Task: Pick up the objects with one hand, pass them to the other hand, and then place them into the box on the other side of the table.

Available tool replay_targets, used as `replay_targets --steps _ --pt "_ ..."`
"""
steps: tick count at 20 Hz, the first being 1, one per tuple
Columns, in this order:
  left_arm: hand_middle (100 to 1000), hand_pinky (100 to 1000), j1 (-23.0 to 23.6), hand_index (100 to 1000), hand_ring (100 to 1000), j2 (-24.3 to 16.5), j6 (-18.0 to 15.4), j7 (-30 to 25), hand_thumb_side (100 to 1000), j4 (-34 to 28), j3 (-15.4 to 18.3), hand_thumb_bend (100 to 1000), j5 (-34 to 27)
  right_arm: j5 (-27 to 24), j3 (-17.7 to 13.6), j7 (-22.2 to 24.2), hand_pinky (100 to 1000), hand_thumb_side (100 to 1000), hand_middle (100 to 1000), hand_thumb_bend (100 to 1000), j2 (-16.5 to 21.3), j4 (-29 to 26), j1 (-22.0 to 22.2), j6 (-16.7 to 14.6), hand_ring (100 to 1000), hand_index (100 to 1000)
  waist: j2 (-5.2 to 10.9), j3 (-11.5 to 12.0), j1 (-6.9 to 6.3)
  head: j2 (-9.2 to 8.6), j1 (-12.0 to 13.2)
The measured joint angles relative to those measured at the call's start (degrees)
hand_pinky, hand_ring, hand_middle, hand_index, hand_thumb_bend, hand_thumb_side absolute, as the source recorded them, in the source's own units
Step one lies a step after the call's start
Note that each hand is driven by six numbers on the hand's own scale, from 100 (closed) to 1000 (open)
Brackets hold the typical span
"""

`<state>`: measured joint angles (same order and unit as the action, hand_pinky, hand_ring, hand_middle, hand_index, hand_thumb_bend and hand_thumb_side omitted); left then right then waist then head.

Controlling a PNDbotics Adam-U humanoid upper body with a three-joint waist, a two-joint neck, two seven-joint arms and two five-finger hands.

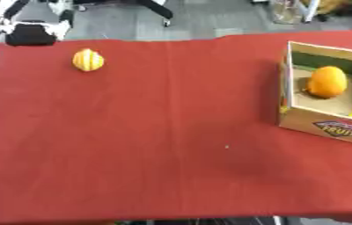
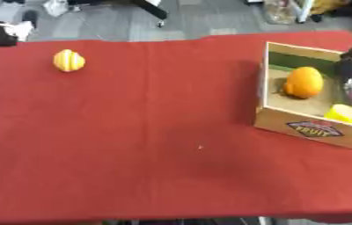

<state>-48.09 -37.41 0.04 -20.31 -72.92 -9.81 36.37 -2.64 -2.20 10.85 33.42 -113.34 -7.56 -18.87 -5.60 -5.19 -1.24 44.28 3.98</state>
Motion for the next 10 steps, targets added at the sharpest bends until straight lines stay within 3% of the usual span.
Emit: replay_targets --steps 3,5,10 --pt "745 782 -5.65 818 736 3.6 0.65 -1.8 423 12.14 0.77 348 10.36 -0.85 1.02 2.49 720 444 488 100 -2.5 -0.03 -0.44 -1.09 563 1000 -0.26 -1.42 0.66 0.0 1.22" --pt "741 776 -8.11 813 731 6.21 2.09 -1.0 422 19.29 2.64 353 16.74 -1.31 1.61 3.99 720 454 486 100 -3.76 -0.05 -1.16 -1.7 561 1000 -1.36 -2.32 1.36 0.0 2.15" --pt "729 760 -11.3 799 699 9.67 7.95 4.32 338 31.32 8.02 331 27.92 -1.75 2.65 6.64 718 498 479 100 -6.17 -0.05 -2.08 -2.33 554 1000 -3.89 -4.41 1.56 -0.01 4.07"
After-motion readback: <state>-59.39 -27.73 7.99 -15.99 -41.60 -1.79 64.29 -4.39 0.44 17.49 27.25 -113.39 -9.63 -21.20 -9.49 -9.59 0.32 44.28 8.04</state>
